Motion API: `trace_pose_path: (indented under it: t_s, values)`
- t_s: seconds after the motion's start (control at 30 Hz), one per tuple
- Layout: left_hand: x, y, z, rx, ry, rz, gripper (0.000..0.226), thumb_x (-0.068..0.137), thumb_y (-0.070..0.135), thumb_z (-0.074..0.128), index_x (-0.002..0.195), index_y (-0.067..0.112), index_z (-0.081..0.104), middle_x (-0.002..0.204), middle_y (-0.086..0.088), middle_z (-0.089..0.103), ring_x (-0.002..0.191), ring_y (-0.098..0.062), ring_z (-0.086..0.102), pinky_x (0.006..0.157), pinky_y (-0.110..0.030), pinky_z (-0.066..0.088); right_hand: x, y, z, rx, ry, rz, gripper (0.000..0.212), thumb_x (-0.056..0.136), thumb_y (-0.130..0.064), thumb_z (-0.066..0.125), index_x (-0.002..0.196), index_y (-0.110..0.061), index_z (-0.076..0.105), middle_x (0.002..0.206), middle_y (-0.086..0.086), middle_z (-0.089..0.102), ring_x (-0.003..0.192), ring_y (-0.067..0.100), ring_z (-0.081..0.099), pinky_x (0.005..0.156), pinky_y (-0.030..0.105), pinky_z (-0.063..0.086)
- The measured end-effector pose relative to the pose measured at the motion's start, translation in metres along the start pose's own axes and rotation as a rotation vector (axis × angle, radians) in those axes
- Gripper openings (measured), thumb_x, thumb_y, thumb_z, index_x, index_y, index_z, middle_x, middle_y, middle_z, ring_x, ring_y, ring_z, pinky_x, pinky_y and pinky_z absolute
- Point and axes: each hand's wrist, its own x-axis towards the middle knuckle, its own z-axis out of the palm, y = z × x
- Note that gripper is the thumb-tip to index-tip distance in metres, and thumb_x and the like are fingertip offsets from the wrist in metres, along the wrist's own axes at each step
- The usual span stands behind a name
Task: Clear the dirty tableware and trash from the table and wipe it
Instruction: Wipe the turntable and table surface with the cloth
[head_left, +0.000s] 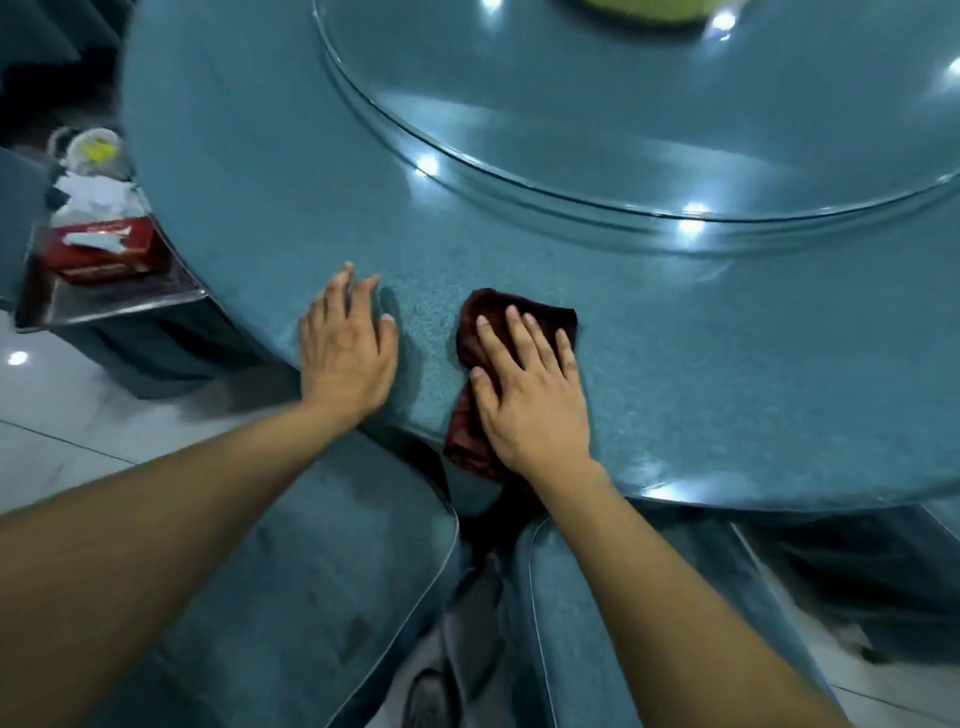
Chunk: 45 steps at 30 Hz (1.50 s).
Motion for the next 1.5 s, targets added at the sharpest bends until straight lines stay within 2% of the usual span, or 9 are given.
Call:
trace_pose_path:
  t_s: [0.17, 0.37, 0.5, 0.7, 0.8, 1.1, 1.3, 1.4, 1.5]
  values:
    - [0.021, -0.028, 0.002, 0.070, -0.038, 0.019, 0.048, 0.100, 0.031, 0.045, 0.146, 0.015, 0.044, 0.157, -0.016, 0.036, 0.139, -0.041, 0.038, 0.115, -0.056, 0.029, -0.019, 0.120, -0.031, -0.093, 0.123, 0.292, 0.061, 0.095, -0.047, 0.032, 0.152, -0.026, 0.042, 0.160, 0.013, 0.035, 0.147, 0.030, 0.032, 0.122, 0.051, 0.016]
    - [0.023, -0.028, 0.009, 0.080, -0.009, -0.011, 0.046, 0.102, 0.035, 0.042, 0.145, 0.019, 0.041, 0.154, -0.013, 0.037, 0.140, -0.037, 0.037, 0.117, -0.055, 0.028, 0.005, 0.218, -0.069, -0.066, 0.123, 0.642, 0.068, 0.095, -0.051, 0.028, 0.157, -0.024, 0.029, 0.165, 0.014, 0.020, 0.152, 0.028, 0.018, 0.124, 0.053, 0.006]
    - [0.024, -0.028, 0.009, 0.100, -0.002, -0.007, 0.045, 0.102, 0.034, 0.041, 0.145, 0.019, 0.041, 0.154, -0.013, 0.037, 0.140, -0.037, 0.035, 0.118, -0.054, 0.027, 0.054, 0.162, -0.044, -0.071, 0.137, 0.511, 0.065, 0.097, -0.046, 0.033, 0.156, -0.021, 0.032, 0.164, 0.016, 0.024, 0.151, 0.029, 0.021, 0.124, 0.052, 0.007]
    - [0.025, -0.034, 0.009, 0.041, 0.022, 0.008, 0.044, 0.101, 0.029, 0.040, 0.144, 0.020, 0.046, 0.154, -0.011, 0.039, 0.138, -0.036, 0.037, 0.115, -0.051, 0.026, 0.127, -0.019, 0.006, 0.004, 0.024, 0.088, 0.062, 0.096, -0.047, 0.038, 0.155, -0.029, 0.035, 0.165, 0.007, 0.025, 0.153, 0.021, 0.018, 0.124, 0.044, 0.000]
    - [0.025, -0.033, 0.010, 0.034, 0.021, 0.016, 0.046, 0.099, 0.031, 0.037, 0.143, 0.019, 0.047, 0.153, -0.011, 0.041, 0.137, -0.036, 0.038, 0.114, -0.050, 0.026, 0.129, -0.042, 0.018, 0.034, -0.024, -0.057, 0.058, 0.098, -0.047, 0.038, 0.154, -0.032, 0.036, 0.164, 0.004, 0.027, 0.152, 0.018, 0.020, 0.124, 0.042, 0.002]
    - [0.020, -0.030, 0.008, 0.042, 0.005, 0.004, 0.048, 0.101, 0.036, 0.034, 0.144, 0.021, 0.047, 0.155, -0.010, 0.041, 0.142, -0.034, 0.037, 0.118, -0.050, 0.025, 0.048, 0.134, -0.041, -0.022, 0.166, 0.645, 0.067, 0.094, -0.050, 0.030, 0.156, -0.024, 0.034, 0.164, 0.014, 0.024, 0.151, 0.028, 0.021, 0.124, 0.052, 0.007]
    - [0.025, -0.042, 0.002, -0.027, -0.100, 0.094, 0.051, 0.106, 0.037, 0.033, 0.150, 0.015, 0.044, 0.159, -0.017, 0.036, 0.147, -0.037, 0.030, 0.122, -0.049, 0.016, 0.044, -0.022, 0.002, -0.082, 0.155, 0.663, 0.065, 0.096, -0.050, 0.032, 0.157, -0.027, 0.030, 0.165, 0.011, 0.023, 0.152, 0.026, 0.020, 0.124, 0.050, 0.007]
    - [0.041, -0.080, -0.016, 0.030, -0.171, 0.355, 0.057, 0.099, 0.043, 0.029, 0.146, 0.018, 0.050, 0.152, -0.014, 0.045, 0.132, -0.037, 0.046, 0.111, -0.049, 0.032, 0.060, -0.128, 0.038, -0.092, 0.176, 0.528, 0.062, 0.095, -0.049, 0.039, 0.155, -0.030, 0.036, 0.163, 0.008, 0.029, 0.150, 0.024, 0.026, 0.125, 0.046, 0.008]
    - [0.080, -0.124, -0.031, 0.048, -0.230, 0.621, 0.056, 0.096, 0.043, 0.030, 0.142, 0.018, 0.050, 0.155, -0.012, 0.039, 0.123, -0.038, 0.049, 0.106, -0.049, 0.036, 0.057, -0.151, 0.046, -0.069, 0.125, 0.453, 0.061, 0.097, -0.050, 0.036, 0.155, -0.033, 0.034, 0.164, 0.005, 0.028, 0.151, 0.021, 0.024, 0.125, 0.045, 0.009]
